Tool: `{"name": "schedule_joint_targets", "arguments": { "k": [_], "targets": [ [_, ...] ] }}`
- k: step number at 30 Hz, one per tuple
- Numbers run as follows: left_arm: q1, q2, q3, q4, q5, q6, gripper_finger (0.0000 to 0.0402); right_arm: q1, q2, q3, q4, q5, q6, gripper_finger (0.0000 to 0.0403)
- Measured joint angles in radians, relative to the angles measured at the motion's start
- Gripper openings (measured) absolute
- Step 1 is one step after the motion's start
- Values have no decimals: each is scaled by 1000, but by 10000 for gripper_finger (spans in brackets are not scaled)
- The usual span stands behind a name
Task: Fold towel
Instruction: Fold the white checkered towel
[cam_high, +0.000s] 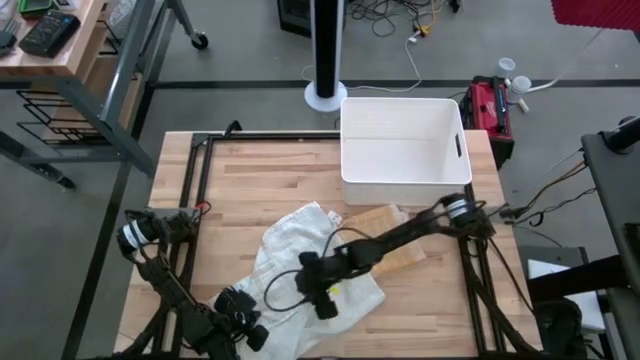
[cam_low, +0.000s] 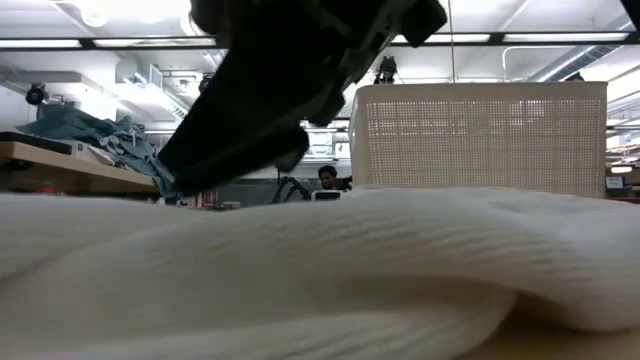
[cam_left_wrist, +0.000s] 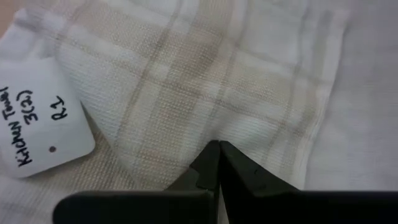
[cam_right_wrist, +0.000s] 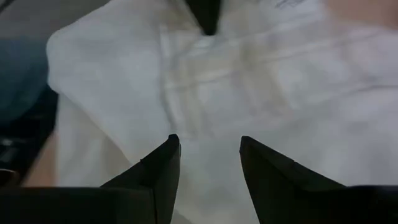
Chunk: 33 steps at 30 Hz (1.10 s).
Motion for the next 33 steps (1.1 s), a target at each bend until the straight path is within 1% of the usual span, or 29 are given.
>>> {"name": "schedule_joint_targets", "arguments": {
  "k": [1,3,10,13,19,24,28,31,33],
  "targets": [
    [-1,3,-2,7,-39,-1,0,2,21,28,-28,-13,34,160],
    [0,6,-2,9,-80,1,0,8,55,69,-67,-17,103,160],
    [2,6,-7,61,-83,47,0,1,118,152,-113,8,311,160],
    [2,9,-7,82,-84,68,0,1,138,161,-124,53,358,160],
    [0,32,-5,97,-111,105,0,6,172,182,-108,68,466,154],
    [1,41,-6,119,-161,140,0,17,214,211,-82,57,530,147],
    [1,40,-7,126,-164,187,0,20,257,267,-65,51,549,136],
    [2,40,-7,131,-164,194,0,23,265,293,-71,44,535,115],
    [-5,40,-7,131,-164,194,0,28,262,308,-73,57,517,89]
  ]
}}
